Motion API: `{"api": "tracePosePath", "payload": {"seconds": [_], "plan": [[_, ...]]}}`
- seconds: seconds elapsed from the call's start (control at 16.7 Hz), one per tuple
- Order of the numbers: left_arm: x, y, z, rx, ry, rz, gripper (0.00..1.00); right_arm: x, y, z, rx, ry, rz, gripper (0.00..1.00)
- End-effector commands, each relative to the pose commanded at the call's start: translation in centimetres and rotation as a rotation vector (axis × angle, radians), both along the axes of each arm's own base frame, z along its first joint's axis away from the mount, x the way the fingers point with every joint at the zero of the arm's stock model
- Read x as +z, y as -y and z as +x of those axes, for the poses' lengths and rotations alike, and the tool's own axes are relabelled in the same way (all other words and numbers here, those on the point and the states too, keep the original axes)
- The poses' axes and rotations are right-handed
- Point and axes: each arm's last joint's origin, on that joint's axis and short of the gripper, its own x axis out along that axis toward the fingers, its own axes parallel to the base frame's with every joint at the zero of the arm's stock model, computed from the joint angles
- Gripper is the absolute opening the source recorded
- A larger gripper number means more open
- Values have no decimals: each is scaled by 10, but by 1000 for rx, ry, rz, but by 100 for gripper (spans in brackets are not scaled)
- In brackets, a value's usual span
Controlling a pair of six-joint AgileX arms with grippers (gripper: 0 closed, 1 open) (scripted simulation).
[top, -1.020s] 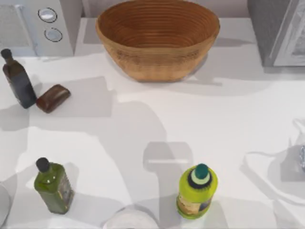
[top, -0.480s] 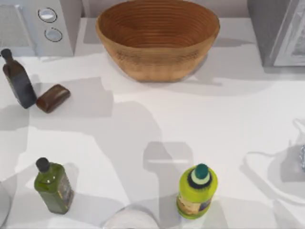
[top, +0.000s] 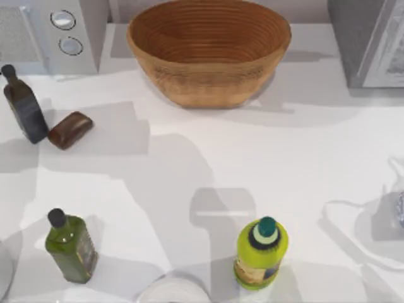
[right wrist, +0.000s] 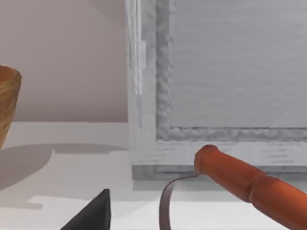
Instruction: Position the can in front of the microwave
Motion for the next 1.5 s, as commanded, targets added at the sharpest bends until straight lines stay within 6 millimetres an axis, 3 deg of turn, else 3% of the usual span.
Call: {"api": "tracePosePath", "payload": {"seconds": [0.48,1.14,1.32,1.5], "plan": [[0,0,0,0,0,0,98,0,0,0,0,0,0,100],[1,-6,-1,4,-1,1,100,0,0,0,0,0,0,100],[10,-24,-5,13,3,2,100,0,0,0,0,0,0,100],[24,-23,-7,0,0,-2,100,0,0,0,0,0,0,100]]}}
